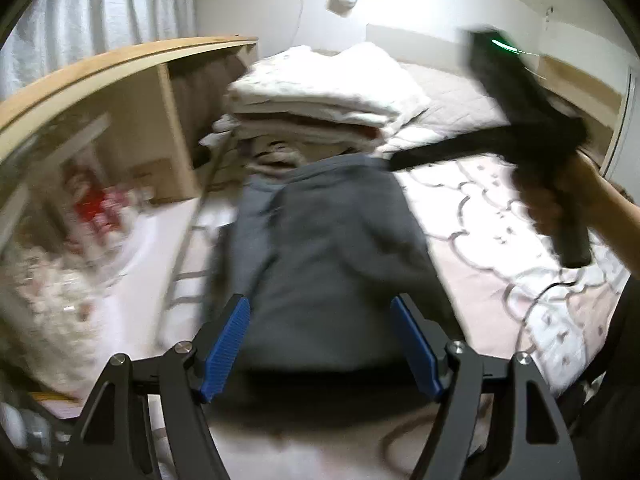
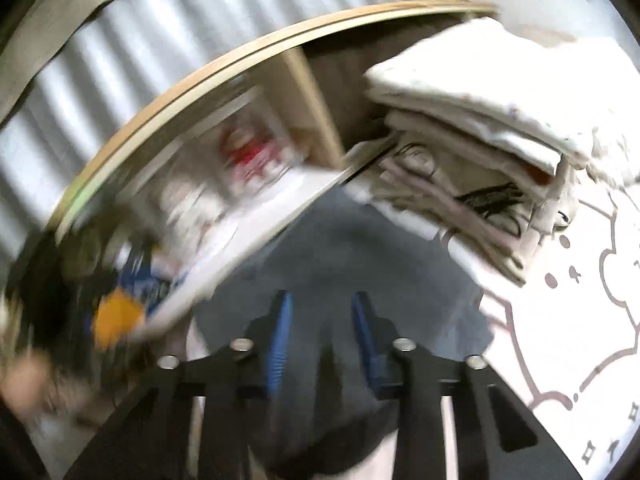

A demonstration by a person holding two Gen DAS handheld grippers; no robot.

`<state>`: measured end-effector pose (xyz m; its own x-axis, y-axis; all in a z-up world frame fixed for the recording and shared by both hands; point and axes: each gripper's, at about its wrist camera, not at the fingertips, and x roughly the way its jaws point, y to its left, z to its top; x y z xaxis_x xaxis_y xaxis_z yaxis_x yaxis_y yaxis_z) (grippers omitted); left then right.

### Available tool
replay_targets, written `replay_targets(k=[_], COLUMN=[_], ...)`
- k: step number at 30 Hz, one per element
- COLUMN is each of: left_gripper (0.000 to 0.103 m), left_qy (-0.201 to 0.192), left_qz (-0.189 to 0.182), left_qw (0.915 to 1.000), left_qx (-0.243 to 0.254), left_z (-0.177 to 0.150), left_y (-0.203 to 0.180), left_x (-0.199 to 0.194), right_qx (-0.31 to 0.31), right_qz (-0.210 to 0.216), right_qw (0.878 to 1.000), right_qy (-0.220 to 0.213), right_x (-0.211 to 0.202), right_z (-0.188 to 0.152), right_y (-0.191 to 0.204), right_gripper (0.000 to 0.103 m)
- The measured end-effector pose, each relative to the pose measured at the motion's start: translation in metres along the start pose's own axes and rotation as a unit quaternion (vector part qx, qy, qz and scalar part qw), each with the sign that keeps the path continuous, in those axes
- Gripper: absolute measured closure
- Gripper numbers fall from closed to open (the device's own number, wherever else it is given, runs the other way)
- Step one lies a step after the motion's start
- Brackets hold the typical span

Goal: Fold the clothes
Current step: 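Lower the folded shirt onto the clothes pile and open both tools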

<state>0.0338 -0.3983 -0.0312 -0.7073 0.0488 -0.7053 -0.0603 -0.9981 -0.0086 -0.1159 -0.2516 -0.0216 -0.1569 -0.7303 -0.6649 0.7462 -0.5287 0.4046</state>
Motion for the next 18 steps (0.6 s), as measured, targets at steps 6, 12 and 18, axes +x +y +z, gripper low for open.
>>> replay_targets(k=[6, 12, 18], left_gripper=[0.029, 0.029, 0.029], left_qy=[0.042, 0.030, 0.031], left_qz=[0.031, 0.039, 0.040], left_qw=[0.9987, 0.9988, 0.9985], left_qx=[0.003, -0.005, -0.021], left_z=[-0.016, -0.021, -0.021], left_y=[-0.005, 0.004, 0.013], left_x=[0.058, 0.062, 0.069], right_qx=[0.006, 0.031, 0.020], right_qz=[-0.032, -0.067, -0.080], right_qw=[0.997, 0.990, 0.988], right_qy=[0.069, 0.119, 0.130], right_x=[0.065, 0.126, 0.142], right_z=[0.038, 0.040, 0.049], right_y=[0.002, -0.016, -0.015], right_gripper=[0.076, 0.076, 0.076])
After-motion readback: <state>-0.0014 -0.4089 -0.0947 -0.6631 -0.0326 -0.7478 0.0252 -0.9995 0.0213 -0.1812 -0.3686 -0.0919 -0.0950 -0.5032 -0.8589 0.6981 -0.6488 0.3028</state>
